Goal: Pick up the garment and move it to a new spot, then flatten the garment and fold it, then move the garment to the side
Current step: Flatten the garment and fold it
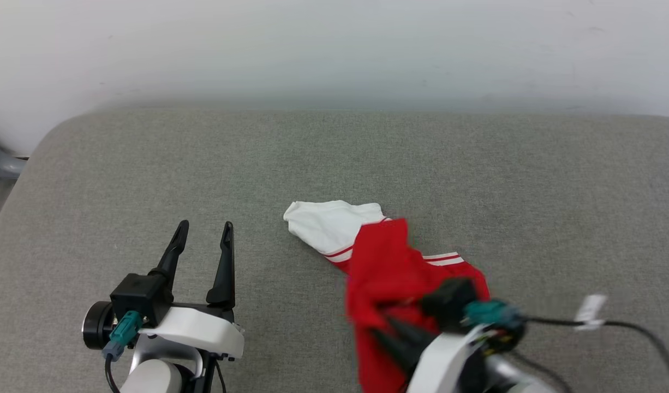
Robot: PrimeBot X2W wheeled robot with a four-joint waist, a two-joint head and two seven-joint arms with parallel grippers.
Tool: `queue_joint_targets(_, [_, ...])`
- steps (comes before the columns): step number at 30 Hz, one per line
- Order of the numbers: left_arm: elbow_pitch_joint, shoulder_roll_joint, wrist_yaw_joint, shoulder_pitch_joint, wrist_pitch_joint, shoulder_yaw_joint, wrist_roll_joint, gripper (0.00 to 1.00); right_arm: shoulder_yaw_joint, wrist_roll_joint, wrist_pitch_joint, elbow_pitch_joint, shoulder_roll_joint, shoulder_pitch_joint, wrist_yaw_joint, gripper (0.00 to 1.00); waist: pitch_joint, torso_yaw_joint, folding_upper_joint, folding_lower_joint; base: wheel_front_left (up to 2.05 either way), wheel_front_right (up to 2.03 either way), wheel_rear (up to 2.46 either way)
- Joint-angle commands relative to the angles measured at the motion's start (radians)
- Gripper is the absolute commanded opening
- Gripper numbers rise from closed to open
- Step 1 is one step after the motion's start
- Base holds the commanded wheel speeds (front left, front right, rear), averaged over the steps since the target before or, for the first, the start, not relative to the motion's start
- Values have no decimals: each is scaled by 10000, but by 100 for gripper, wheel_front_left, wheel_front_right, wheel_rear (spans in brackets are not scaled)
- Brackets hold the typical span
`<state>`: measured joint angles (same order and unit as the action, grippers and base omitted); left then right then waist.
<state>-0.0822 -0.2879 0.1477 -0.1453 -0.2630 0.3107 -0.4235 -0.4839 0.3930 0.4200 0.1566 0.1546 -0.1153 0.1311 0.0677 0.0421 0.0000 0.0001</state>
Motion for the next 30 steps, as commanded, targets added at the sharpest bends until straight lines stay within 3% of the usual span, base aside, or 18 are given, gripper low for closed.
queue_joint_targets(1, [-4, -6, -51, -43, -24, -3, 68, 100, -643, 292, 126, -78, -62, -55, -7, 0, 1, 6, 0, -1, 0, 0, 0])
queue_joint_targets(8, [-116, 45, -136, -175, -23, 123, 0, 100, -3398, 1698, 609, -941, 118, 39, -7, 0, 167, 140, 0, -1, 0, 0, 0])
queue_joint_targets(14, [-242, 89, -162, -250, -22, 125, -70, 100, -4174, 2505, 256, -1676, 136, -236, -5, 0, 388, 220, 0, -1, 0, 0, 0])
queue_joint_targets(15, [-263, 96, -171, -254, -22, 121, -81, 100, -4178, 2500, 50, -1684, 128, -338, -7, 13, 409, 222, 0, -1, 0, 0, 0])
queue_joint_targets(16, [-285, 102, -176, -251, -23, 114, -91, 100, -4144, 2505, -218, -1661, 107, -436, -7, 92, 424, 220, 0, -1, 0, 0, 0])
queue_joint_targets(17, [-304, 110, -174, -253, -24, 107, -96, 100, -4143, 2532, -494, -1624, 73, -465, -7, 100, 434, 213, 0, -1, 0, 0, 0])
queue_joint_targets(25, [-436, 169, -154, -164, -24, 66, -70, 100, -3449, 2095, -3880, -922, -257, -804, -7, 100, 237, 96, 0, -1, 0, 0, 0])
queue_joint_targets(30, [-470, 164, -167, -121, -24, 51, -43, 100, -2475, 1763, -4679, -940, -396, -581, -7, 100, 103, 46, 0, -1, 0, 0, 0])
